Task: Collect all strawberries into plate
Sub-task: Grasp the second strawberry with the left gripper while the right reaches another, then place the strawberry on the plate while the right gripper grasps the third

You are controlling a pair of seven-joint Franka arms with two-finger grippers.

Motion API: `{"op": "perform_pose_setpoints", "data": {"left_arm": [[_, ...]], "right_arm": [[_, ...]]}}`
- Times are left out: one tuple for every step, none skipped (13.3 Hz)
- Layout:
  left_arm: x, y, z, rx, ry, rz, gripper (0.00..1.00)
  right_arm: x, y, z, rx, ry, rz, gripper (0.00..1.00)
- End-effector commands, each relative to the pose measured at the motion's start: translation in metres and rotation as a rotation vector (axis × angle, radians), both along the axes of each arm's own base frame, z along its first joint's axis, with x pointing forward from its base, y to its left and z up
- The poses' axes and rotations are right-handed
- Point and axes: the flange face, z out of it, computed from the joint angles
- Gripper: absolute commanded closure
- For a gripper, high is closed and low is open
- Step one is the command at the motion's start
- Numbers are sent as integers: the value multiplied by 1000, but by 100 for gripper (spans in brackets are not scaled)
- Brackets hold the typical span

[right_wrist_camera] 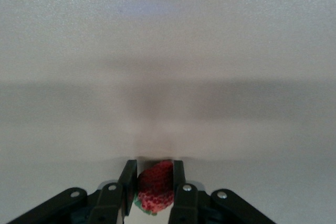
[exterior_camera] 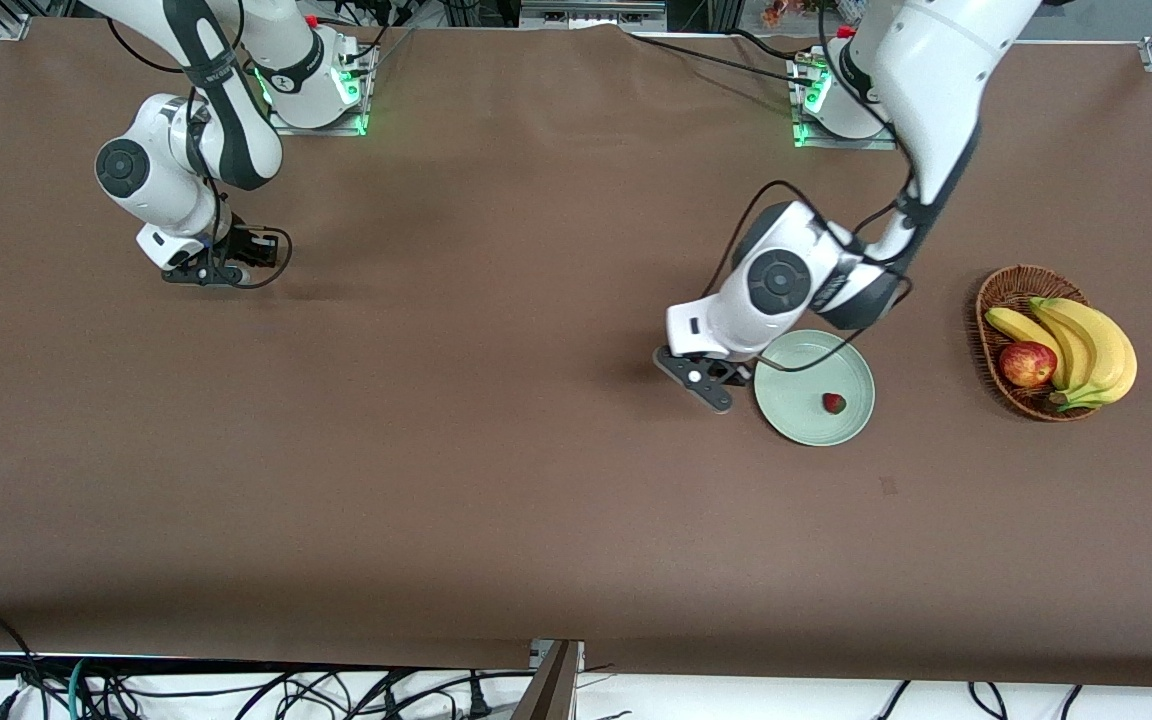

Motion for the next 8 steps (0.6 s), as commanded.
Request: {"op": "perform_pose_setpoints", "data": {"left_arm": [[15,53,41,46,67,-153,100],[22,77,44,39,93,-209,100],[28,102,44,7,114,-258,100],[34,125,43,-40,120,-304,100],[39,145,38,-83,123,-339,100],[43,157,33,-120,120,-366,97],[44,160,26,-130,118,-396,95],[44,170,17,-141,122,-417,91]], "right_arm": [[-1,0,2,-2,-11,7,92],[11,5,9,1,-36,17,92],[23,14,15,6,-46,33,92],[35,30,24,24,-33,45,92],[54,49,42,53,-26,46,92],[79,77,65,72,-4,39,92],[104,122,92,76,6,34,92],[126,167,118,63,14,-2,92]]}}
